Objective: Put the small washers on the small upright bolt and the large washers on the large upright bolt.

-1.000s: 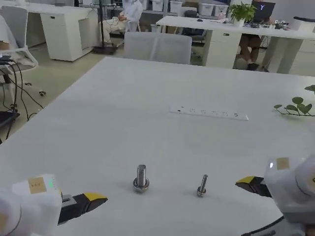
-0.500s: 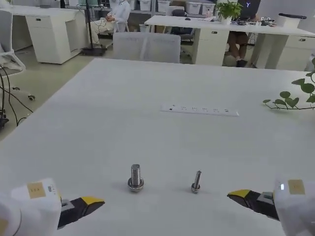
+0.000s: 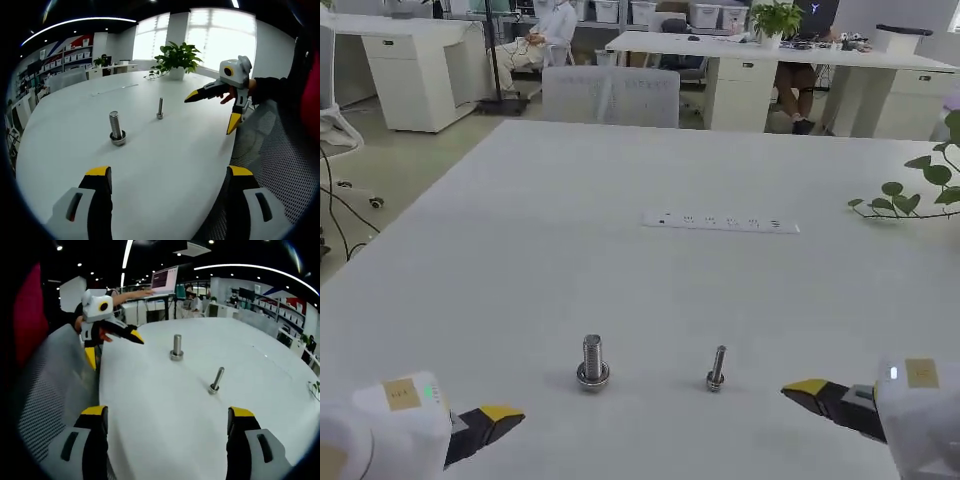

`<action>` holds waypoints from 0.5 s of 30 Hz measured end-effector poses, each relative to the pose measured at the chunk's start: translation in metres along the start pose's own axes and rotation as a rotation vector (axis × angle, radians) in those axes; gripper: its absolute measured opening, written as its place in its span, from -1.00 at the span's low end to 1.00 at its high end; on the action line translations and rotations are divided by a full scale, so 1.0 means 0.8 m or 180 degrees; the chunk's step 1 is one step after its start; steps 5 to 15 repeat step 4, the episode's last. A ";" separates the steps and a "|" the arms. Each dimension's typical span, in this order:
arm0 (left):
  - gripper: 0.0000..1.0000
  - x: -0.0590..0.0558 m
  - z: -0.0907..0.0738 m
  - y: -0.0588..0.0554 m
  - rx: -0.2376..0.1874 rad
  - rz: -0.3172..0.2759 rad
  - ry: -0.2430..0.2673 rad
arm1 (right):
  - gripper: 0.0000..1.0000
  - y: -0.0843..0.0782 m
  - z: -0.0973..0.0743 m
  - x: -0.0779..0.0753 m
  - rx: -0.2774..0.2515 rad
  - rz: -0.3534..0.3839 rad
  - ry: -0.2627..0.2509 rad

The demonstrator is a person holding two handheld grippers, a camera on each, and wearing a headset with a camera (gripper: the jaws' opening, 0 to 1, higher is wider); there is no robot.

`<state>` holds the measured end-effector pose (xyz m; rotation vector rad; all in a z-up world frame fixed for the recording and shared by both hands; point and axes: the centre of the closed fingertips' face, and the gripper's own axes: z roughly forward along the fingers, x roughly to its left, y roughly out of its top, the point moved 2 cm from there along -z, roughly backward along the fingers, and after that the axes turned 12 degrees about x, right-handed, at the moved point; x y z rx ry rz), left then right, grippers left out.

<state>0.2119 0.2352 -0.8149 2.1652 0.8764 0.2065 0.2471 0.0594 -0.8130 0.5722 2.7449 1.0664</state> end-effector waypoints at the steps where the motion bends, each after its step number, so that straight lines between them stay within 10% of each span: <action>1: 0.90 0.000 0.000 0.000 -0.0005 -0.0002 -0.0002 | 1.00 0.000 0.000 0.000 0.0001 -0.0002 -0.0003; 15: 0.90 0.000 -0.001 0.001 -0.0006 0.0005 -0.0005 | 1.00 0.000 0.000 0.000 0.0014 -0.0006 -0.0008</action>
